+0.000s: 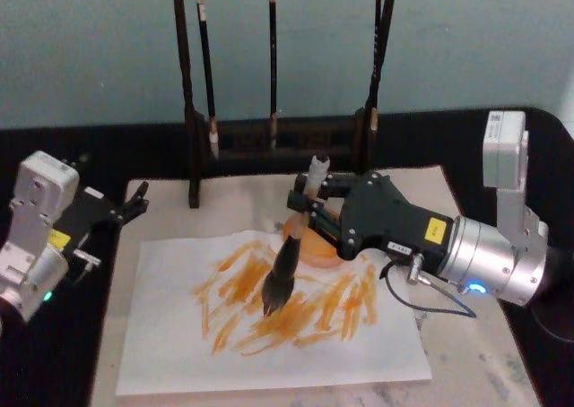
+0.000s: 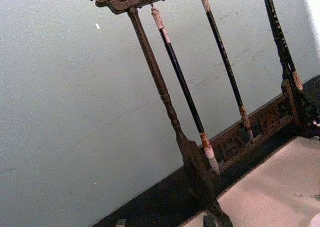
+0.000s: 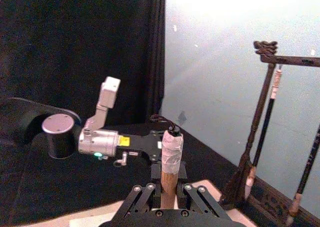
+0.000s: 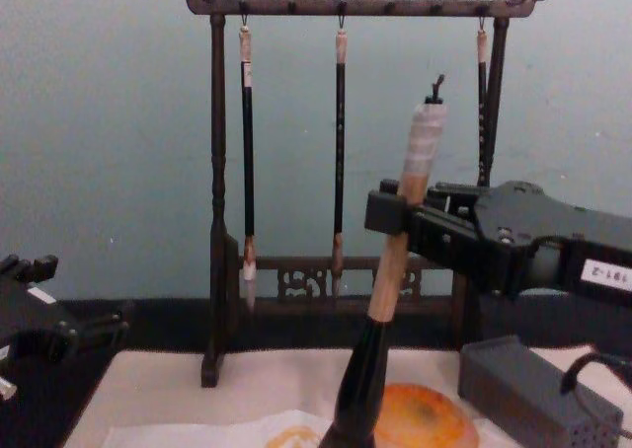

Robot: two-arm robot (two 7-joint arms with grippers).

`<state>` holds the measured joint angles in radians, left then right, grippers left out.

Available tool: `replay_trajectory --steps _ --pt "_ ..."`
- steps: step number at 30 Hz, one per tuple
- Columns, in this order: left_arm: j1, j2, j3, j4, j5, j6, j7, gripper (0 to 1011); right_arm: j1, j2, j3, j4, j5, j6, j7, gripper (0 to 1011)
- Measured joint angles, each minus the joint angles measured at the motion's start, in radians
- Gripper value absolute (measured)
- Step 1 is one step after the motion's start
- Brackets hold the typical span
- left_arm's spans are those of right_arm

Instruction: Pick up the brush from the inkstone, write on the paper, then place the brush back to its original position.

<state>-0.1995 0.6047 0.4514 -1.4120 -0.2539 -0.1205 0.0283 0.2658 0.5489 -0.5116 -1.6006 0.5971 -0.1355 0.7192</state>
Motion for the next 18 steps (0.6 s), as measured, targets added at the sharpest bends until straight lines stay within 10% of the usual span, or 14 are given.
replay_trajectory --steps 18 --pt "0.000 0.000 0.000 0.000 0.000 0.000 0.000 1001 -0.033 0.046 -0.028 -0.068 0.002 -0.010 0.043 169"
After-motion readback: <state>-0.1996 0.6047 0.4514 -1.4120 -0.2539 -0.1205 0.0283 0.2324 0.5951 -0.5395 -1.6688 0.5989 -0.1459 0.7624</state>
